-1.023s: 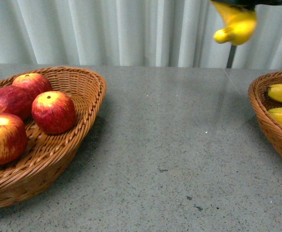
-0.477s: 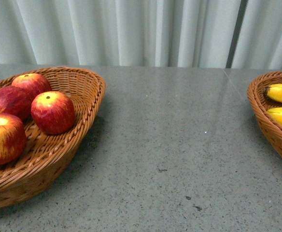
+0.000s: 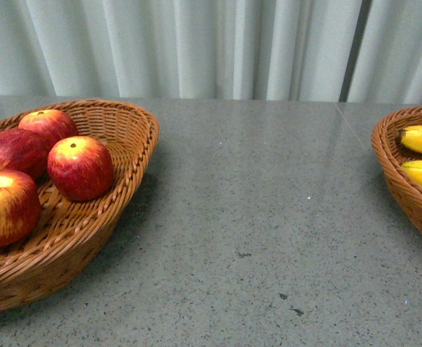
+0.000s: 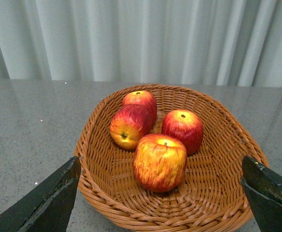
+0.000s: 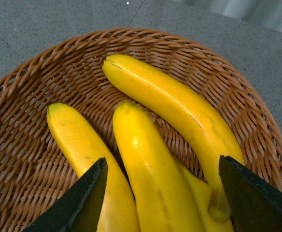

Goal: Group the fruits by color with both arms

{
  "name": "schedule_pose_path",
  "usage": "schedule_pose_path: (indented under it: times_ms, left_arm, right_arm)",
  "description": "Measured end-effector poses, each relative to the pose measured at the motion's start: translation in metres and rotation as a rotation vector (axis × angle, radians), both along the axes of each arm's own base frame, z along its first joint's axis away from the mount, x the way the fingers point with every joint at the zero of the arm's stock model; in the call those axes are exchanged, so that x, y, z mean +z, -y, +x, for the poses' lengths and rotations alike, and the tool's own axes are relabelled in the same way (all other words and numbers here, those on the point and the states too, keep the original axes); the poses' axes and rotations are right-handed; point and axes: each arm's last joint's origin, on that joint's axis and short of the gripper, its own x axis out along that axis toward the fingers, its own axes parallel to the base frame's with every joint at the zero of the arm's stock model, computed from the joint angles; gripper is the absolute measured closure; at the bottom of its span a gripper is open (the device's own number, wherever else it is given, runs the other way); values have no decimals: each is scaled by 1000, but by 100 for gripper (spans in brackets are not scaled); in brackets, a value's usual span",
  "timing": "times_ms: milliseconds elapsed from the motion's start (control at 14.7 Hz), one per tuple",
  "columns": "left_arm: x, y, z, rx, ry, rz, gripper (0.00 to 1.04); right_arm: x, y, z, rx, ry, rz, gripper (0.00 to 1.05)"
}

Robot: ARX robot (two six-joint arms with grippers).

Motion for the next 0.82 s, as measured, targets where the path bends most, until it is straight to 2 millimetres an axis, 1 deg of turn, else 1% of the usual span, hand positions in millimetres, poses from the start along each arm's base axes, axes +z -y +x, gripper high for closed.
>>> schedule_pose_path:
  times_ms: [68, 136, 205, 273, 341, 409, 477, 545, 614, 682, 750, 818]
  left_arm:
    - [0, 0, 0, 0, 0, 0, 7]
    - [0, 0, 0, 0, 0, 0, 7]
    - [0, 0, 0, 0, 0, 0, 7]
    - [0, 0, 0, 0, 0, 0, 7]
    - [0, 0, 0, 0, 0, 0, 7]
    - [0, 0, 0, 0, 0, 0, 7]
    - [0, 0, 0, 0, 0, 0, 7]
    - [0, 0, 0, 0, 0, 0, 7]
    - [0, 0, 0, 0, 0, 0, 7]
    - [0, 0, 0, 0, 0, 0, 7]
    - [0, 0, 0, 0, 0, 0, 7]
    - [0, 0, 0, 1, 0, 0, 7]
  right_arm:
    - [6, -1, -2, 4, 17, 3, 28]
    - [18, -6, -6, 16, 53, 22, 15]
    - [36, -15, -13, 51, 112, 50, 4]
    - [53, -24, -19, 85, 177, 72, 7]
    - [73, -36, -30, 125, 248, 103, 7]
    - [86, -47, -45, 168, 294, 139, 7]
    - [95, -56, -59, 203, 330, 171, 7]
    - [99, -63, -71, 226, 346, 196, 7]
    - [100, -72, -80, 130, 442, 179, 13]
    - [93, -78, -93, -5, 488, 180, 25]
    - [77, -79, -109, -139, 473, 170, 37]
    - [63, -83, -125, -238, 447, 159, 50]
